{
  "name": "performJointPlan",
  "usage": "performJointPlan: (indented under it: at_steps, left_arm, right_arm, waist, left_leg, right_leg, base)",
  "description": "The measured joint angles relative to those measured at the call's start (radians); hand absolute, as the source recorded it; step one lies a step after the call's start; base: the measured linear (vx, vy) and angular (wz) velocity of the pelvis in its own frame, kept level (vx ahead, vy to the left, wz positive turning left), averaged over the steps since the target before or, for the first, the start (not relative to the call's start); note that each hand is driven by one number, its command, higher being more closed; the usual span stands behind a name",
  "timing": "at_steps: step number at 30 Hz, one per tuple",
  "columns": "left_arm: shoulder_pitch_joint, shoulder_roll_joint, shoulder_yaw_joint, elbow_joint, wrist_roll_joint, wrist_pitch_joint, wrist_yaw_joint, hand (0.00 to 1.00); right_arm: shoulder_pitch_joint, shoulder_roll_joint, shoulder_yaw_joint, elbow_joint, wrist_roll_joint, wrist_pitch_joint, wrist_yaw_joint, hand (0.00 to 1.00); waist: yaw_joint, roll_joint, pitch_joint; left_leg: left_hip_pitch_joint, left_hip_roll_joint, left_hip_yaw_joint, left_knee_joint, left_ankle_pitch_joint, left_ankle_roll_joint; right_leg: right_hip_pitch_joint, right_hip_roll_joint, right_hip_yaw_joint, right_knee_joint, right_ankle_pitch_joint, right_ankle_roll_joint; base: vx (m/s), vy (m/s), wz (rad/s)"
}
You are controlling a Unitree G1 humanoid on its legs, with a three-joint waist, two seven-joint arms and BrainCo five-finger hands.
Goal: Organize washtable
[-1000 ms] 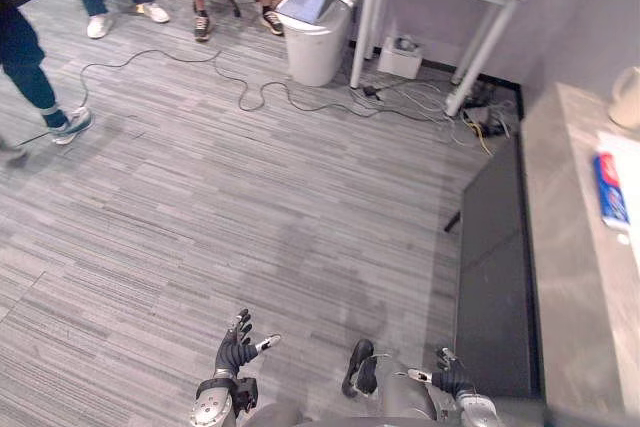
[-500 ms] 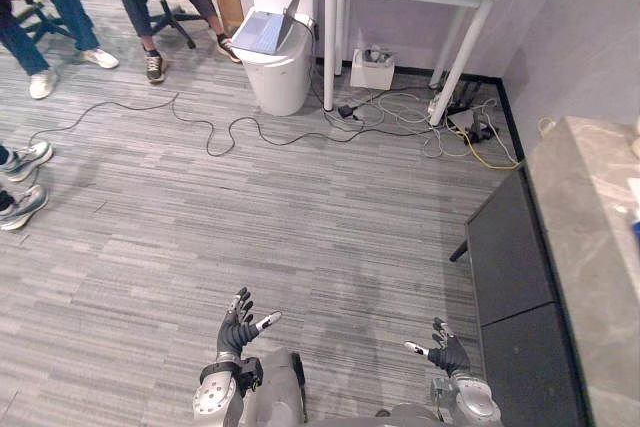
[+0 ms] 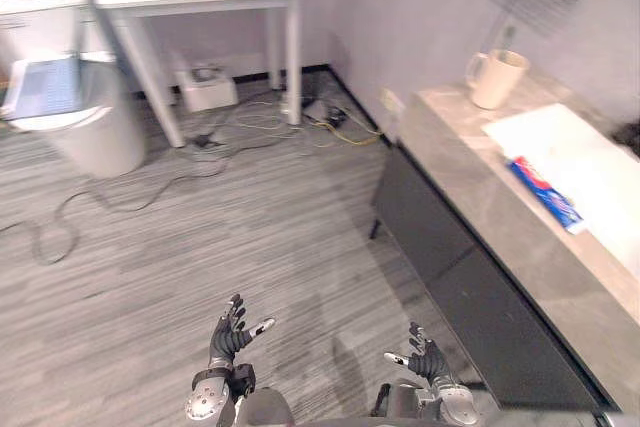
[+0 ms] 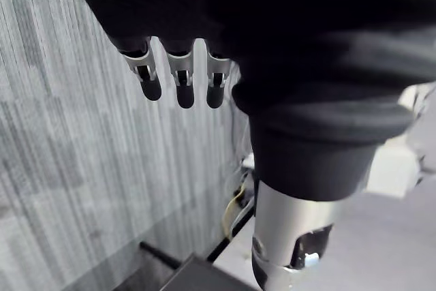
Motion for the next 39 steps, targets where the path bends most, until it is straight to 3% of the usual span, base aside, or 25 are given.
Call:
performJointPlan:
  at_steps: [3,4,6,7,8,10,13,15,16,17,18,21,25,26,29,31,33,34,35,39]
  left_arm:
    - [-0.017,-0.007,0.001,-0.002,0.012,-0.006,-0.007,0.0]
    - [-0.026,-0.01,0.002,-0.003,0.019,-0.007,-0.01,0.0]
    - [-0.029,-0.012,0.004,-0.017,0.027,-0.007,-0.015,0.0]
    - [-0.015,-0.014,0.007,-0.029,0.028,-0.007,-0.017,0.0]
    - [0.001,-0.022,0.011,-0.04,0.028,-0.009,-0.018,0.0]
    - [0.017,-0.033,0.012,-0.039,0.028,-0.013,-0.019,0.0]
    - [0.03,-0.039,0.014,-0.035,0.028,-0.016,-0.018,0.0]
    - [0.039,-0.051,0.017,-0.035,0.028,-0.02,-0.018,0.0]
    - [0.045,-0.061,0.026,-0.035,0.028,-0.022,-0.017,0.0]
    - [0.047,-0.069,0.026,-0.036,0.028,-0.026,-0.016,0.0]
    - [0.05,-0.075,0.032,-0.035,0.028,-0.027,-0.015,0.0]
    - [0.043,-0.062,0.035,-0.039,0.028,-0.029,0.003,0.0]
    - [0.055,-0.067,0.028,-0.04,0.028,-0.028,0.003,0.0]
    - [0.055,-0.066,0.02,-0.04,0.028,-0.028,0.002,0.0]
    - [0.053,-0.057,-0.003,-0.04,0.028,-0.028,0.003,0.0]
    - [0.044,-0.055,-0.009,-0.039,0.028,-0.029,0.003,0.0]
    - [0.026,-0.045,-0.007,-0.022,0.028,-0.03,0.004,0.0]
    - [0.006,-0.026,-0.007,0.01,0.028,-0.032,0.003,0.0]
    - [0.003,-0.014,-0.006,0.02,0.028,-0.032,0.003,0.0]
    - [0.004,-0.065,-0.005,0.037,0.03,-0.028,0.001,0.0]
  right_arm:
    - [0.016,-0.024,-0.028,-0.002,0.0,0.0,0.001,0.0]
    - [0.023,-0.027,-0.032,-0.002,0.0,0.0,0.0,0.0]
    - [0.041,-0.028,-0.03,-0.006,0.0,0.002,0.001,0.0]
    - [0.05,-0.025,-0.027,-0.014,0.001,0.002,0.001,0.0]
    - [0.053,-0.022,-0.027,-0.034,0.001,0.002,0.0,0.0]
    - [0.037,-0.02,-0.031,-0.047,0.002,-0.001,-0.001,0.0]
    - [0.023,-0.014,-0.061,-0.04,0.002,-0.001,-0.002,0.0]
    - [0.03,-0.01,-0.073,-0.04,0.002,0.001,-0.003,0.0]
    - [0.029,-0.015,-0.076,-0.041,0.002,0.001,-0.005,0.0]
    - [0.029,-0.021,-0.081,-0.043,0.001,0.0,-0.006,0.0]
    - [0.029,-0.021,-0.088,-0.039,0.001,0.002,-0.009,0.0]
    - [0.055,0.01,-0.065,-0.075,0.0,-0.001,-0.006,0.0]
    - [0.047,0.015,-0.061,-0.093,-0.001,-0.002,-0.005,0.0]
    - [0.045,0.015,-0.06,-0.098,-0.004,-0.002,-0.005,0.0]
    - [0.042,0.019,-0.049,-0.088,-0.02,0.0,-0.002,0.0]
    - [0.036,0.024,-0.047,-0.069,-0.021,0.001,-0.001,0.0]
    - [0.017,0.022,-0.036,-0.042,-0.022,0.001,-0.001,0.0]
    - [-0.005,0.023,-0.025,-0.013,-0.022,0.001,-0.001,0.0]
    - [-0.004,0.023,-0.024,-0.006,-0.022,0.0,-0.001,0.0]
    - [0.011,-0.015,-0.051,0.005,-0.02,0.002,-0.006,0.0]
  waist:
    - [-0.007,0.038,-0.007]
    - [-0.006,0.047,-0.006]
    - [-0.004,0.06,-0.001]
    - [-0.002,0.064,-0.002]
    - [0.003,0.062,-0.003]
    - [0.003,0.064,-0.009]
    - [0.012,0.052,-0.006]
    - [0.035,0.049,-0.003]
    - [0.043,0.054,-0.006]
    - [0.05,0.071,-0.012]
    - [0.055,0.07,-0.016]
    - [0.054,0.025,-0.036]
    - [0.054,0.016,-0.044]
    - [0.053,0.021,-0.049]
    - [0.046,0.02,-0.056]
    - [0.025,0.03,-0.056]
    - [0.024,0.039,-0.051]
    - [0.023,0.027,-0.054]
    - [0.023,0.016,-0.055]
    - [0.02,0.068,-0.061]
  left_leg:
    - [0.032,-0.004,-0.071,-0.018,0.089,-0.04]
    - [0.032,0.003,-0.087,0.01,0.099,-0.033]
    - [0.017,0.047,-0.142,0.144,0.156,-0.032]
    - [-0.016,0.085,-0.179,0.268,0.235,-0.022]
    - [-0.061,0.114,-0.216,0.397,0.26,-0.027]
    - [-0.146,0.107,-0.256,0.483,0.171,-0.027]
    - [-0.232,0.04,-0.281,0.323,0.124,0.012]
    - [-0.258,-0.007,-0.322,0.18,0.121,0.016]
    - [-0.266,-0.045,-0.384,0.053,0.133,0.003]
    - [-0.257,-0.067,-0.437,-0.062,0.161,-0.025]
    - [-0.234,-0.084,-0.437,-0.079,0.223,-0.002]
    - [-0.216,-0.128,-0.38,-0.085,0.19,0.03]
    - [-0.145,-0.148,-0.285,-0.073,0.112,0.053]
    - [-0.121,-0.147,-0.256,-0.083,0.101,0.056]
    - [-0.07,-0.163,-0.191,-0.12,0.101,0.072]
    - [-0.05,-0.16,-0.187,-0.136,0.102,0.077]
    - [-0.028,-0.14,-0.175,-0.152,0.102,0.076]
    - [-0.028,-0.131,-0.179,-0.143,0.106,0.068]
    - [-0.028,-0.139,-0.19,-0.138,0.108,0.064]
    - [-0.022,-0.091,-0.252,-0.097,0.112,0.045]
  right_leg:
    - [0.022,0.034,0.035,-0.006,-0.045,-0.001]
    - [0.032,0.042,0.034,-0.006,-0.054,-0.001]
    - [0.101,0.083,0.037,-0.037,-0.072,-0.006]
    - [0.163,0.116,0.055,-0.084,-0.075,-0.009]
    - [0.21,0.142,0.082,-0.126,-0.079,-0.015]
    - [0.236,0.158,0.126,-0.158,-0.089,-0.03]
    - [0.277,0.157,0.199,-0.201,-0.077,-0.015]
    - [0.297,0.151,0.254,-0.213,-0.075,0.0]
    - [0.304,0.147,0.285,-0.217,-0.073,0.027]
    - [0.302,0.151,0.309,-0.212,-0.08,0.048]
    - [0.308,0.145,0.342,-0.206,-0.091,0.072]
    - [0.314,0.092,0.369,-0.227,-0.092,0.119]
    - [0.297,0.048,0.431,-0.14,-0.122,0.161]
    - [0.252,0.041,0.434,-0.054,-0.125,0.163]
    - [0.156,-0.014,0.353,0.127,-0.125,0.163]
    - [0.145,-0.042,0.266,0.15,-0.149,0.158]
    - [0.128,-0.029,0.196,0.125,-0.166,0.136]
    - [0.11,0.01,0.182,0.021,-0.124,0.104]
    - [0.114,0.019,0.181,-0.013,-0.112,0.105]
    - [0.194,0.075,0.17,-0.104,-0.11,0.102]
  base:
    - [0.28,-0.158,-0.52]
    - [0.26,-0.14,-0.13]
    - [0.21,-0.116,-0.23]
    - [0.24,-0.142,-0.53]
    - [0.19,-0.1,-0.56]
    - [0.18,-0.012,-0.73]
    - [0.2,0.06,-0.73]
    - [0.2,0.168,-0.84]
    - [0.17,0.257,-0.75]
    - [0.21,0.337,-0.94]
    - [0.18,0.278,-0.61]
    - [0.22,0.224,-0.31]
    - [0.18,0.183,-0.69]
    - [0.14,0.146,-0.77]
    - [0.13,0.079,-0.56]
    - [0.16,0.001,-0.3]
    - [0.15,-0.085,-0.35]
    - [0.14,-0.13,-0.31]
    - [0.19,-0.191,-0.32]
    - [0.14,-0.147,-0.07]
